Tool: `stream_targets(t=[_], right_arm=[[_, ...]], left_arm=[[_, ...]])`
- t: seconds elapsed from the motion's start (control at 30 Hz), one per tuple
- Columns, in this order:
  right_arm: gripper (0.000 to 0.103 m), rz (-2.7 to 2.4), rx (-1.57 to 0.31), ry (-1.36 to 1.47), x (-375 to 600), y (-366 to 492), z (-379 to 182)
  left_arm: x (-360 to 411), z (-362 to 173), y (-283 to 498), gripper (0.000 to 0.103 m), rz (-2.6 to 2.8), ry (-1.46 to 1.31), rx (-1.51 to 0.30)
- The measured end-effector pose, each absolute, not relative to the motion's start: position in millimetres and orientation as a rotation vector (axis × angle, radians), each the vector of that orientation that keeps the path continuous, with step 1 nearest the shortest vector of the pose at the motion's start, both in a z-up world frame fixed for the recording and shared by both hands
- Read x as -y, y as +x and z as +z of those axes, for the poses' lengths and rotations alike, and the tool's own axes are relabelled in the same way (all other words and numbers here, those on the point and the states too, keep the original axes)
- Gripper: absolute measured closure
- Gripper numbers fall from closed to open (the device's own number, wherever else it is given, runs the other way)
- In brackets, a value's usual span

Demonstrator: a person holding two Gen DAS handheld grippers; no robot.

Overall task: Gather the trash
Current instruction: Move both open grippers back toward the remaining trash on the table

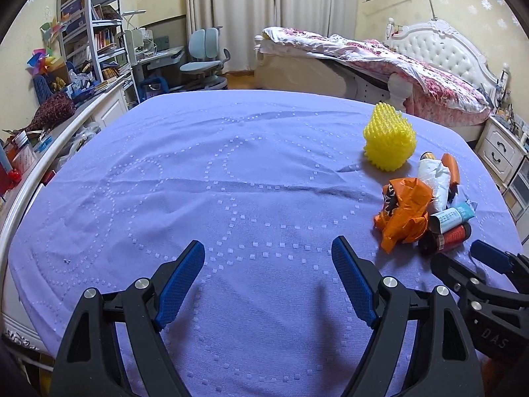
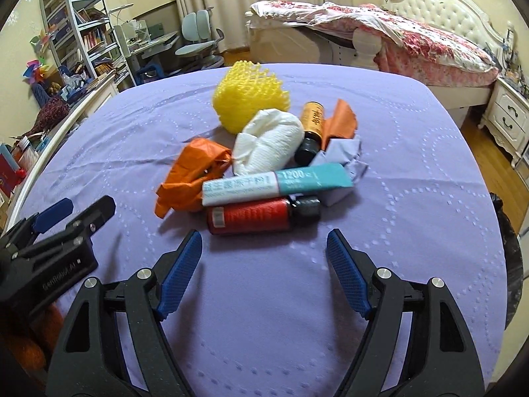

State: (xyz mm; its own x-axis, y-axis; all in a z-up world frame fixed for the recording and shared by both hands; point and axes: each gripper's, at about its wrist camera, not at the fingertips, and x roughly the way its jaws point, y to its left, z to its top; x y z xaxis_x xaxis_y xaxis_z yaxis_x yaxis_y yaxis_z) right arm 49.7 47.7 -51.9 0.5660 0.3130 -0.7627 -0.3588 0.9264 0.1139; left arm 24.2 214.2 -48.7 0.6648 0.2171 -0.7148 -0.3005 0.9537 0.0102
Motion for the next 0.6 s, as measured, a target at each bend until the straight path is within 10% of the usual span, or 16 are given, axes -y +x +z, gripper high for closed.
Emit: stream_targets(t=[0.6], right_arm=[[0.027,0.248,-0.912,-0.084,-12.4,61.8,-55.2]], left_arm=[[-205.9,-48.4,33.0,0.024,0.265,-0.091,-0.803]])
